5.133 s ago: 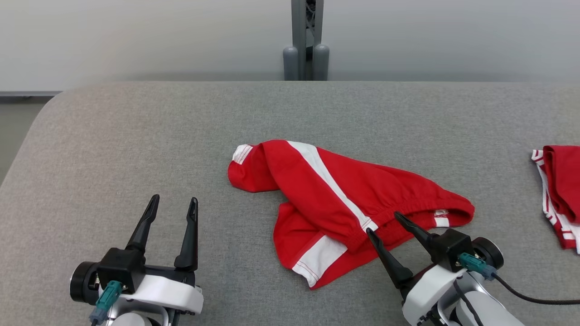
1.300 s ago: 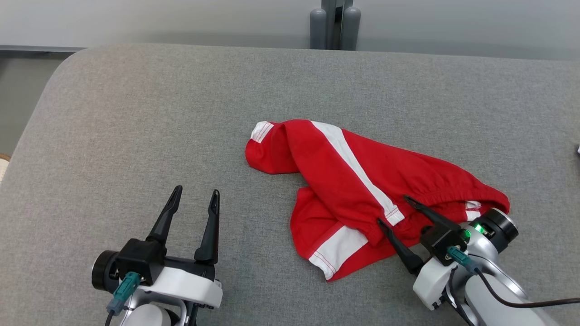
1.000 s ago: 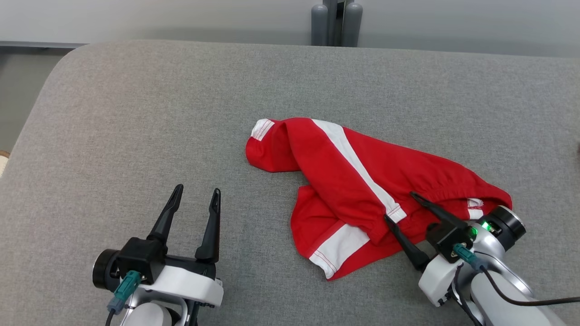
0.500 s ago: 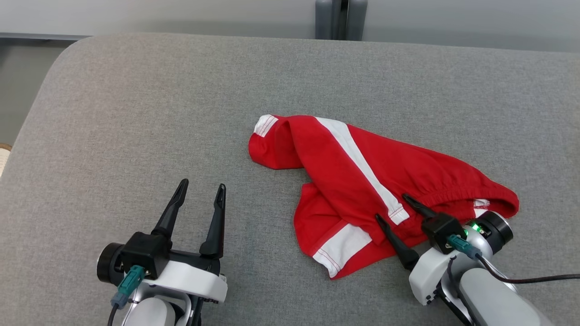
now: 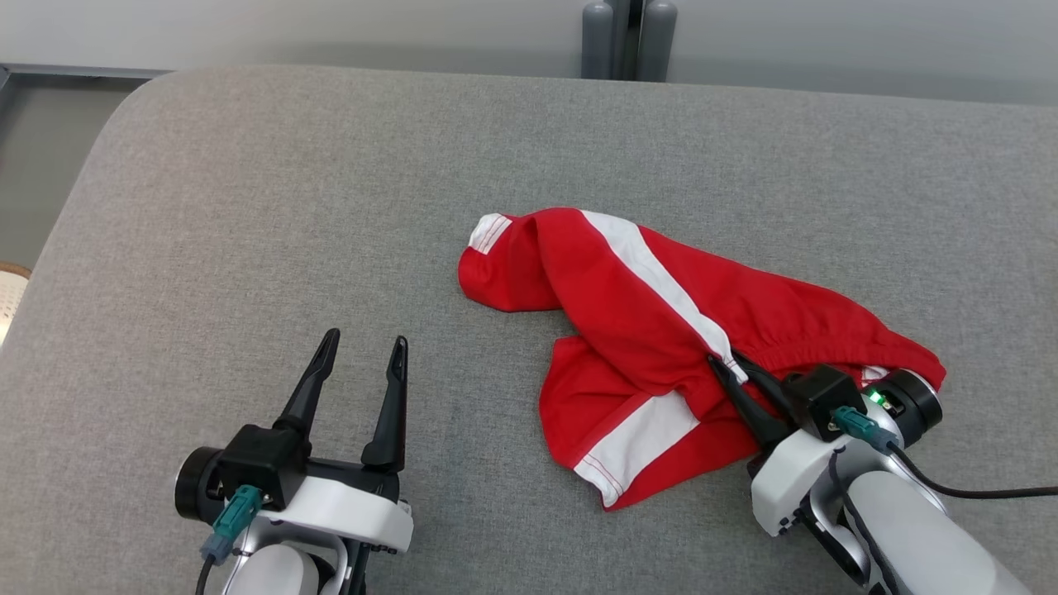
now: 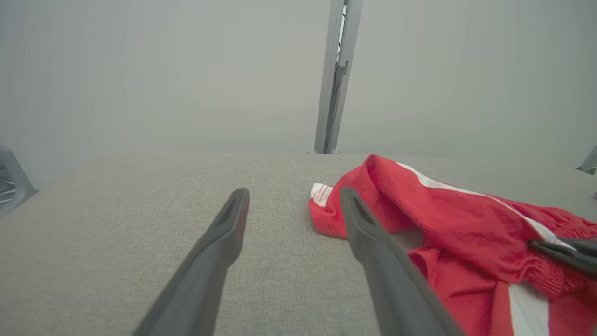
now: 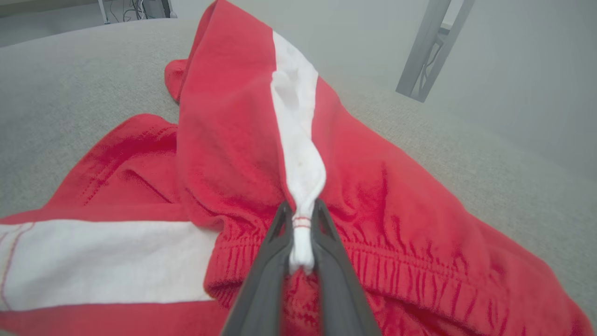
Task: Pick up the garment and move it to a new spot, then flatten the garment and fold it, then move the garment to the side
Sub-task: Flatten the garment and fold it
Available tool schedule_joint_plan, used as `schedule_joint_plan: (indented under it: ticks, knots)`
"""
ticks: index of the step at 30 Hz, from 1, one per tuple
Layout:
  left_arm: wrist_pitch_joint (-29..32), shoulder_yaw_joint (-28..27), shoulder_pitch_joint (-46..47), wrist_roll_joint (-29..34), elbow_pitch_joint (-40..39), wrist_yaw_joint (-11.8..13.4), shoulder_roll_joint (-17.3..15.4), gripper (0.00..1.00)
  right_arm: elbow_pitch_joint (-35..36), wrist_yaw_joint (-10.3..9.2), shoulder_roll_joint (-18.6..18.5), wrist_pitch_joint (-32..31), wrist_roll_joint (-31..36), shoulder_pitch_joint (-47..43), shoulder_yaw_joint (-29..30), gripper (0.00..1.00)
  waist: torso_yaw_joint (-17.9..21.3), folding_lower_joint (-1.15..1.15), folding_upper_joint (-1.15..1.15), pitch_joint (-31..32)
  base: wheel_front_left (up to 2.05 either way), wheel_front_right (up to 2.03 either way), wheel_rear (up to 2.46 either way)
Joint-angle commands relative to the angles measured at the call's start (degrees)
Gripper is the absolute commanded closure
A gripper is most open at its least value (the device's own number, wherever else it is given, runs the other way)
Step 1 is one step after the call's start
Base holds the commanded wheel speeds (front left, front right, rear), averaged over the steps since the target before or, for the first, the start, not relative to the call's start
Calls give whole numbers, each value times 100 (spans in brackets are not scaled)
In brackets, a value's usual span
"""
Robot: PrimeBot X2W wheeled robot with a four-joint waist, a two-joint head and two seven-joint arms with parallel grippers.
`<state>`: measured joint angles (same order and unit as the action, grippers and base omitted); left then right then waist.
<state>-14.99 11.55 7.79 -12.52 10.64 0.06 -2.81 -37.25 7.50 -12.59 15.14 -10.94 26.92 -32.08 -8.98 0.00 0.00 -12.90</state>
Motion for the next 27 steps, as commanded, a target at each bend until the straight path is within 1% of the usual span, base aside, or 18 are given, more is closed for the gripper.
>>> schedule_joint_plan:
  ticks: [1,7,11,12,13,18,22,25,27]
  knots:
    - [-17,-27,-13,-13,9,15,-21,0,110,-3,-37,0,-107,-73,17,100,46,0,0,72,0,0,0]
    - [-17,-73,-105,-10,24,-5,-21,0,538,-3,-134,0,-600,-167,-82,100,183,0,0,281,0,0,0]
    - [-17,-59,-157,-23,24,-28,-21,0,739,-3,-369,1,-1070,8,-159,100,286,0,0,392,0,0,0]
    - [-17,-30,-164,-23,24,-36,-23,0,718,-3,-532,0,-1333,159,-244,100,299,0,0,395,0,0,0]
    - [-17,-10,-157,-23,19,-45,-23,0,660,-3,-660,-25,-1418,267,-326,100,293,0,0,381,0,0,0]
    - [-17,82,-57,-33,-7,-63,-22,0,451,-3,-1111,-289,-2395,915,-503,100,182,0,0,192,0,0,0]
    - [-17,153,24,-30,-1,-68,-22,0,290,-3,-1446,-681,-3237,1432,-734,100,20,0,0,-60,0,0,0]
    - [-17,221,135,-40,-13,-72,-21,0,120,-3,-1806,-921,-3569,1902,-1027,100,-125,0,0,-287,0,0,0]
    - [-17,276,205,-64,-34,-62,-20,0,17,-3,-1966,-1056,-3760,2185,-1267,100,-231,0,0,-454,0,0,0]
